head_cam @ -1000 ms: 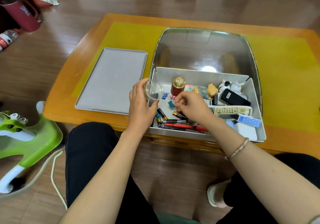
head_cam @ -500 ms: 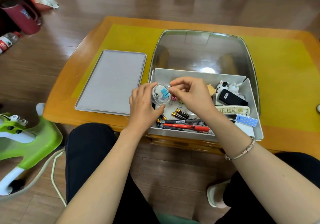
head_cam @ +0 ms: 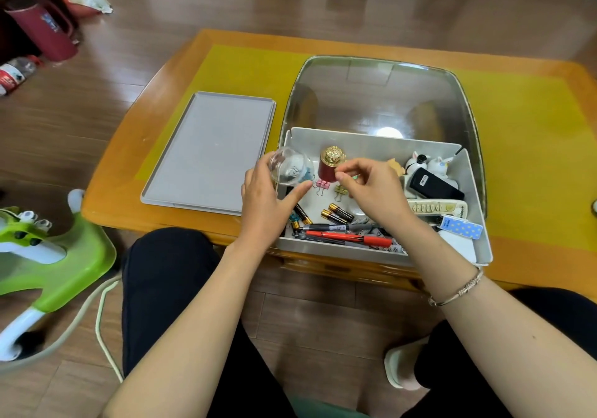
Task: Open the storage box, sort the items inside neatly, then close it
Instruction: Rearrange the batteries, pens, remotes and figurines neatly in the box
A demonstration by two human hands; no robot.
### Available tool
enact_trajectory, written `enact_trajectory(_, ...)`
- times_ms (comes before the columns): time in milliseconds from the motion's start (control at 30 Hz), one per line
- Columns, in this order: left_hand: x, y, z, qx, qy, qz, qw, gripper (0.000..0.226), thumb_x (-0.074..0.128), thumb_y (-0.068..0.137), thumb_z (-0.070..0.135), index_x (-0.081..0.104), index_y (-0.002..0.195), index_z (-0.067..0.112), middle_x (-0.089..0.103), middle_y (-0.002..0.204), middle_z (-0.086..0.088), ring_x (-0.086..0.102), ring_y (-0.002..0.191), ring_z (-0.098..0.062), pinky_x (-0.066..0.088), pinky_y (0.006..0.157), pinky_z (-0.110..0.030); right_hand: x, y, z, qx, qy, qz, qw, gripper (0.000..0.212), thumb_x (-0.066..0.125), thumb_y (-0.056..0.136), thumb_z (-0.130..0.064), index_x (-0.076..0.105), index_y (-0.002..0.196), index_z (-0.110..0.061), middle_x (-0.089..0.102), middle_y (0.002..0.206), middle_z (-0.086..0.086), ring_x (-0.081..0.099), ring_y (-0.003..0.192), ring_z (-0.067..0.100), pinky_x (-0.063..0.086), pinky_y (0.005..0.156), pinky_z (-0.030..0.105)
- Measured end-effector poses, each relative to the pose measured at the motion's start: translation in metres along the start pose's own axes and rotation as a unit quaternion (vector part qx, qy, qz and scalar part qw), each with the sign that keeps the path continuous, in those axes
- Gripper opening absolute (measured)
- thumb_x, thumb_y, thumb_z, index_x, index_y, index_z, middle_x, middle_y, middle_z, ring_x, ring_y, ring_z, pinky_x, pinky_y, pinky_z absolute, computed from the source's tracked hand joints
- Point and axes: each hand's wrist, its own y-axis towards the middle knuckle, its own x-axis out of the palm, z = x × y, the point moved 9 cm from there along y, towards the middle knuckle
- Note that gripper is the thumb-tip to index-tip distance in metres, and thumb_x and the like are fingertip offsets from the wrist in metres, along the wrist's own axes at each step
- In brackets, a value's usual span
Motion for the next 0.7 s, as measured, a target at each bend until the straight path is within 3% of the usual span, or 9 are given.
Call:
enact_trajectory(100,-0.005,-0.002,-0.007,-0.049,-0.064,0.007,0.997,0.077,0.052,0.078,0.069,0.033,0.135,0.021,0.048,0.132,-0.001,0.048,0.12,-0.018,0.048,0.098,-0.043,0.016,0.0,0.008,0.003,-0.022,-0.048,0.999,0.007,0.066,0.088,-0.019,0.068,0.081,-0.021,0.058,0.061,-0.001,0.051,0.06,0.008,0.045,0.064,0.019)
enact_trajectory(167,-0.012,-0.001,-0.009,-0.06,-0.098,0.022,0.993,0.071,0.055,0.082,0.061,0.033,0.134,0.019,0.049,0.128,0.001,0.052,0.117,-0.016,0.051,0.093,-0.033,0.029,0.0,0.012,0.0,-0.061,-0.089,0.994,0.006,0.064,0.088,-0.019,0.069,0.084,-0.02,0.057,0.062,-0.002,0.05,0.06,0.005,0.041,0.062,0.015)
enact_trajectory(267,-0.026,0.001,-0.005,-0.03,-0.114,0.058,0.991,0.066,0.069,0.086,0.033,0.029,0.137,0.022,0.042,0.127,0.009,0.048,0.117,0.0,0.05,0.091,-0.019,0.05,-0.002,0.014,-0.025,-0.131,-0.163,0.978,0.01,0.064,0.089,-0.017,0.07,0.096,-0.017,0.06,0.078,-0.013,0.049,0.064,-0.005,0.036,0.062,0.009)
enact_trajectory(367,-0.037,0.002,-0.002,0.006,-0.103,0.081,0.991,0.073,0.073,0.082,0.011,0.03,0.139,0.025,0.035,0.131,0.014,0.038,0.118,0.017,0.046,0.093,-0.013,0.067,-0.002,0.011,-0.047,-0.17,-0.205,0.963,0.017,0.062,0.089,-0.013,0.07,0.103,-0.016,0.062,0.091,-0.009,0.046,0.063,-0.007,0.034,0.062,0.01)
enact_trajectory(467,-0.044,0.0,-0.004,0.004,-0.102,0.102,0.99,0.074,0.073,0.081,0.006,0.033,0.14,0.025,0.033,0.132,0.015,0.039,0.119,0.008,0.047,0.089,-0.01,0.082,-0.002,0.004,-0.073,-0.187,-0.23,0.952,0.021,0.06,0.088,-0.01,0.069,0.106,-0.016,0.066,0.092,-0.005,0.05,0.066,-0.003,0.037,0.06,0.01)
enact_trajectory(567,-0.044,-0.004,-0.005,0.005,-0.113,0.101,0.988,0.074,0.074,0.081,0.007,0.034,0.14,0.026,0.034,0.133,0.015,0.04,0.123,-0.002,0.048,0.086,-0.009,0.099,-0.003,0.0,-0.099,-0.224,-0.254,0.936,0.022,0.063,0.087,-0.019,0.069,0.108,-0.019,0.064,0.083,-0.005,0.056,0.073,0.009,0.049,0.067,0.027)
enact_trajectory(633,-0.042,-0.006,-0.006,-0.003,-0.12,0.092,0.988,0.074,0.074,0.081,0.009,0.033,0.14,0.025,0.035,0.136,0.012,0.042,0.125,-0.007,0.051,0.088,-0.015,0.11,-0.004,0.0,-0.116,-0.258,-0.268,0.921,0.027,0.066,0.086,-0.028,0.068,0.112,-0.019,0.055,0.079,-0.009,0.051,0.073,0.01,0.043,0.064,0.028)
enact_trajectory(700,-0.041,-0.007,-0.006,-0.016,-0.126,0.087,0.988,0.074,0.075,0.081,0.011,0.033,0.14,0.025,0.036,0.141,0.006,0.044,0.123,-0.003,0.053,0.09,-0.022,0.117,-0.004,0.002,-0.12,-0.272,-0.275,0.915,0.03,0.069,0.085,-0.033,0.068,0.111,-0.019,0.049,0.077,-0.009,0.046,0.072,0.009,0.036,0.062,0.024)
